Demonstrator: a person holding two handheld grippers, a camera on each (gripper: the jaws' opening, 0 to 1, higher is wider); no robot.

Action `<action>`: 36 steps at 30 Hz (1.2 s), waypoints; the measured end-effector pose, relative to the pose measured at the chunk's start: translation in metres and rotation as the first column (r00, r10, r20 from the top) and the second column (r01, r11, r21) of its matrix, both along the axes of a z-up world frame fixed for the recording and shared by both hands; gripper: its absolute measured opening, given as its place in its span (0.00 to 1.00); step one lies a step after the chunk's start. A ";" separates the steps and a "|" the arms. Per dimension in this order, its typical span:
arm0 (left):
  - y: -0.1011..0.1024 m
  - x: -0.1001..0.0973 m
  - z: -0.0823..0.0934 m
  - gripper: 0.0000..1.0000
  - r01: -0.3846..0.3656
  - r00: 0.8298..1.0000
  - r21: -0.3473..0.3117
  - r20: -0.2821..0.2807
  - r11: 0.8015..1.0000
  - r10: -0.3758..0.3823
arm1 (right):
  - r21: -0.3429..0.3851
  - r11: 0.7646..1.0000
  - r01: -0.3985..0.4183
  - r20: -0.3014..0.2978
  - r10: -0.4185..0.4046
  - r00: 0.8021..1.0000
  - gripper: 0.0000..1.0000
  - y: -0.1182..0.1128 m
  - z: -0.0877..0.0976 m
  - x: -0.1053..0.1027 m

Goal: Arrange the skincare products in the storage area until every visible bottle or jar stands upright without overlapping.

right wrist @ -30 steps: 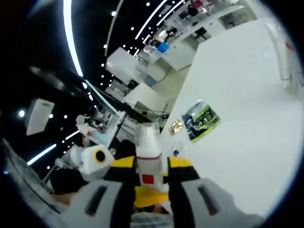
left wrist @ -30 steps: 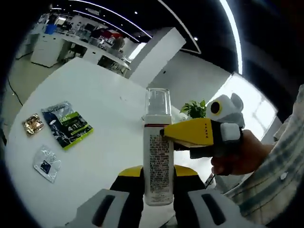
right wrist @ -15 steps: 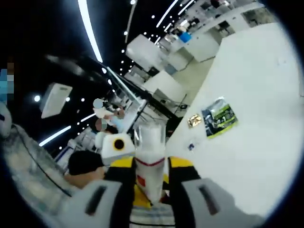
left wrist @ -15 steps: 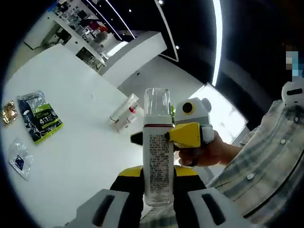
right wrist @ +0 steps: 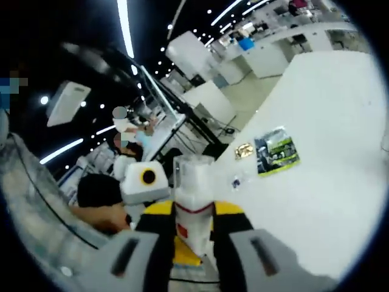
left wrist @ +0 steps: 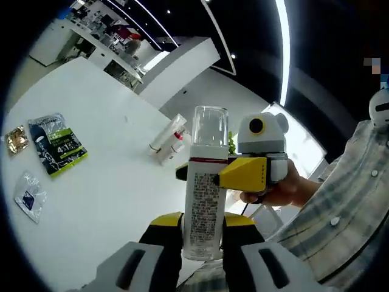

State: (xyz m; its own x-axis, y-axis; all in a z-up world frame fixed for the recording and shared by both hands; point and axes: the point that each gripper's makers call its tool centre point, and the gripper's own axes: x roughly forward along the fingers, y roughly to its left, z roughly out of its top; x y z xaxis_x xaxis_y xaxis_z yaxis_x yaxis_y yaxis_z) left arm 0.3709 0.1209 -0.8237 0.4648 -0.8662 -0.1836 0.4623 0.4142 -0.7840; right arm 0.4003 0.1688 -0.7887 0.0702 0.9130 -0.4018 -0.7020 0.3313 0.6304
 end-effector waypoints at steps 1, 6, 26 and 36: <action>0.000 0.001 -0.001 0.24 -0.014 1.000 0.008 0.001 1.000 0.014 | -0.004 1.000 0.000 0.017 0.000 1.000 0.21 -0.001 0.000 0.001; 0.004 0.000 -0.011 0.26 -0.046 0.999 0.039 -0.017 0.998 0.046 | -0.009 1.000 0.017 0.039 -0.017 0.999 0.21 -0.004 -0.003 0.007; 0.021 -0.017 -0.039 0.34 -0.138 0.982 0.129 -0.111 0.982 0.153 | -0.064 0.969 0.237 0.192 -0.221 0.956 0.22 -0.066 -0.022 0.085; 0.023 -0.026 -0.042 0.33 -0.131 0.979 0.166 -0.132 0.977 0.154 | -0.022 0.914 0.406 0.329 -0.377 0.866 0.21 -0.109 -0.031 0.123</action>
